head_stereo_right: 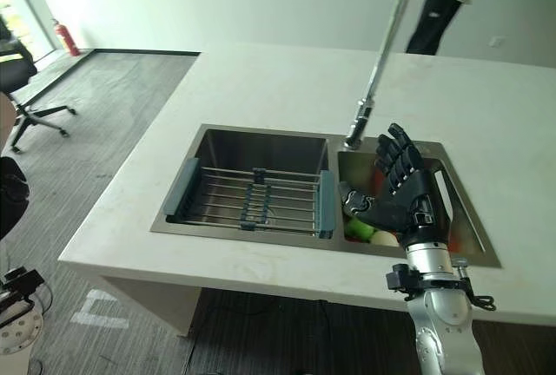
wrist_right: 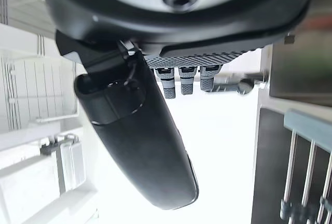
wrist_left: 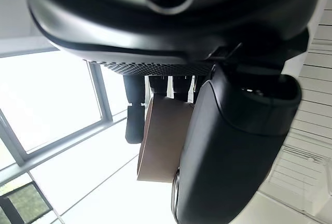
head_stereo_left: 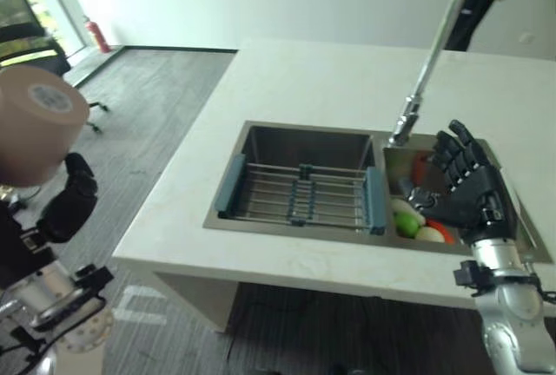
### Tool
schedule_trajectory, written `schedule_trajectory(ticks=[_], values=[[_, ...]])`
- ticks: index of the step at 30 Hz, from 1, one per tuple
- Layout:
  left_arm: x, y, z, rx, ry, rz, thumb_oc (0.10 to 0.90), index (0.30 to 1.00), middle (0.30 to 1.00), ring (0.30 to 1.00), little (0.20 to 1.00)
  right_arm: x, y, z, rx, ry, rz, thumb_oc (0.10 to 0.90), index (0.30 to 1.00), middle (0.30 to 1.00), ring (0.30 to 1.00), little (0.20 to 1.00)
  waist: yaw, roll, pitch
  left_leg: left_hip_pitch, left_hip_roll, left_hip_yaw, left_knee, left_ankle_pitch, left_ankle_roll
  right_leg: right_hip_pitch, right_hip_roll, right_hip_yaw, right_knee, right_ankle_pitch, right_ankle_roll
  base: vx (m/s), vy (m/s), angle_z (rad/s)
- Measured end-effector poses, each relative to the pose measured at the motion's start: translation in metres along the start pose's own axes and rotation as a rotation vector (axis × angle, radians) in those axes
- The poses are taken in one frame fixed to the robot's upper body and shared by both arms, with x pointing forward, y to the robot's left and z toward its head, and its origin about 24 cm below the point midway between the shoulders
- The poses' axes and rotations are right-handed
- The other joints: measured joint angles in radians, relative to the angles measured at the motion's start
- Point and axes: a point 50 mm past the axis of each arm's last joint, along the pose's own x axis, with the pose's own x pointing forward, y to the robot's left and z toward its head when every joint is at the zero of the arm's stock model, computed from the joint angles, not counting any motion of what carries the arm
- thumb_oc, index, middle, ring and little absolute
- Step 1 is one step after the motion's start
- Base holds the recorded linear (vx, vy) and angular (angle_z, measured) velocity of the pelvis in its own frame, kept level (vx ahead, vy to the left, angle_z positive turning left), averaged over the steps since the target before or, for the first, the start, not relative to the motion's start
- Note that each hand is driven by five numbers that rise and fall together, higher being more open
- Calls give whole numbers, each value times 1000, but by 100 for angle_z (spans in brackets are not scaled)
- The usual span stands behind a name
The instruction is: Place the dishes in the dishwasher.
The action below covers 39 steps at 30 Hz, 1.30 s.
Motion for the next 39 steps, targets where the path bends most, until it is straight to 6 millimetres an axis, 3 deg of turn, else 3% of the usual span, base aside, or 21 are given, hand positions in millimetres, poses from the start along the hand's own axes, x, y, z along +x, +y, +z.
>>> schedule_trajectory(ticks=[3,6,7,10,11,13,14,17,22,24,25,26,28,30,33,34,35,36,37,38,39], values=[[6,-1,4,-80,-1,38,400,300,300,300,300,1,-2,2,-15,-6,-22,800,900,900,900,900,9,5,0,-33,22,49,-14,6,-6,3,-29,-69,3,1,-4,-181,83,77],[14,-11,14,-155,-38,61,400,300,300,300,300,4,-5,6,-42,-32,-73,800,900,900,900,900,-14,0,2,-32,93,277,-26,0,-5,14,-116,-189,6,-1,-3,-179,152,130],[15,-15,17,-185,-49,65,400,300,300,300,300,5,-7,8,-63,-40,-83,800,900,900,900,900,-18,-1,4,-40,114,325,0,-4,-20,19,-135,-222,8,0,0,-189,184,137],[18,-28,31,-313,-95,65,400,300,300,300,300,9,-15,18,-109,-88,-97,800,900,900,900,900,-71,-14,11,12,253,561,63,20,-77,97,-262,-380,10,21,50,-107,260,157],[18,-30,33,-332,-99,67,400,300,300,300,300,10,-17,23,-122,-108,-96,800,900,900,900,900,-83,-14,11,20,278,583,73,28,-90,108,-282,-393,8,24,69,-92,330,118],[16,-30,36,-367,-122,71,400,300,300,300,300,13,-23,39,-146,-208,-103,800,900,900,900,900,-92,23,10,43,286,542,19,83,-103,115,-340,-369,32,55,152,-39,325,87],[17,-29,34,-362,-125,67,400,300,300,300,300,11,-20,36,-112,-215,-117,800,900,900,900,900,-95,-1,21,39,240,524,43,75,-79,114,-374,-321,25,67,148,-18,266,77],[18,-25,24,-345,-79,80,400,300,300,300,300,8,-12,27,-81,-187,-83,800,900,900,900,900,-92,-47,29,-16,173,488,72,32,-21,107,-335,-225,-16,51,144,-12,273,57],[18,-21,11,-311,-16,73,400,300,300,300,300,3,-4,20,-10,-194,-114,800,900,900,900,900,-48,-60,32,-58,98,401,101,-19,51,124,-406,-231,19,199,143,19,213,58],[22,-16,10,-299,-17,95,400,300,300,300,300,4,2,19,-2,-192,-94,800,900,900,900,900,-29,-56,35,-49,69,374,84,-27,80,100,-398,-231,70,117,185,-37,282,61],[26,-15,11,-321,-17,106,400,300,300,300,300,4,5,19,-5,-197,-97,800,900,900,900,900,-2,-77,32,-49,42,366,84,-24,87,98,-383,-260,60,151,159,40,321,47],[27,-15,12,-329,-21,107,400,300,300,300,300,5,6,19,-5,-208,-108,800,900,900,900,900,7,-80,32,-61,20,362,87,-34,92,116,-413,-308,60,158,163,115,294,61],[30,-15,18,-346,-47,100,400,300,300,300,300,7,8,19,11,-215,-134,800,900,900,900,900,23,-72,35,-89,-15,326,83,-60,110,118,-432,-312,62,198,154,22,269,75],[30,-18,22,-385,-46,72,400,300,300,300,300,8,9,18,16,-207,-142,800,900,900,900,900,33,-59,42,-85,-42,286,70,-23,153,113,-452,-302,91,230,139,30,205,68],[32,-21,22,-431,-19,78,400,300,300,300,300,10,21,15,12,-191,-100,800,900,900,900,900,29,-34,55,-68,-49,218,37,-8,160,108,-363,-265,133,137,144,89,86,66],[33,-26,25,-456,-18,81,400,300,300,300,300,10,22,15,5,-189,-97,800,900,900,900,900,17,-19,66,-59,-59,157,17,5,180,95,-264,-195,147,76,138,104,-27,149],[32,-37,31,-505,-11,75,400,300,300,300,300,9,21,14,2,-181,-112,800,900,900,900,900,-20,10,79,-54,-72,66,-14,39,162,81,-132,-94,158,2,120,51,-44,189],[33,-46,34,-537,-8,52,400,300,300,300,300,9,20,13,1,-174,-125,800,900,900,900,900,-40,13,82,-39,-86,8,-67,69,106,43,-10,22,161,-61,73,52,-53,219],[33,-53,36,-546,-9,29,400,300,300,300,300,11,20,15,-5,-180,-122,800,900,900,900,900,-63,-13,85,-29,-92,17,-92,26,-66,-8,77,99,129,-81,8,37,-53,195],[38,-52,35,-530,-28,22,400,300,300,300,300,15,20,18,-11,-200,-106,800,900,900,900,900,-84,-75,87,-87,-88,43,78,-7,103,-60,24,141,135,-87,5,120,-89,159],[38,-50,35,-526,-27,34,400,300,300,300,300,18,17,24,-39,-228,-90,800,900,900,900,900,-91,-81,91,-76,-66,50,107,-66,99,-102,-25,174,186,-116,48,79,-118,117]])
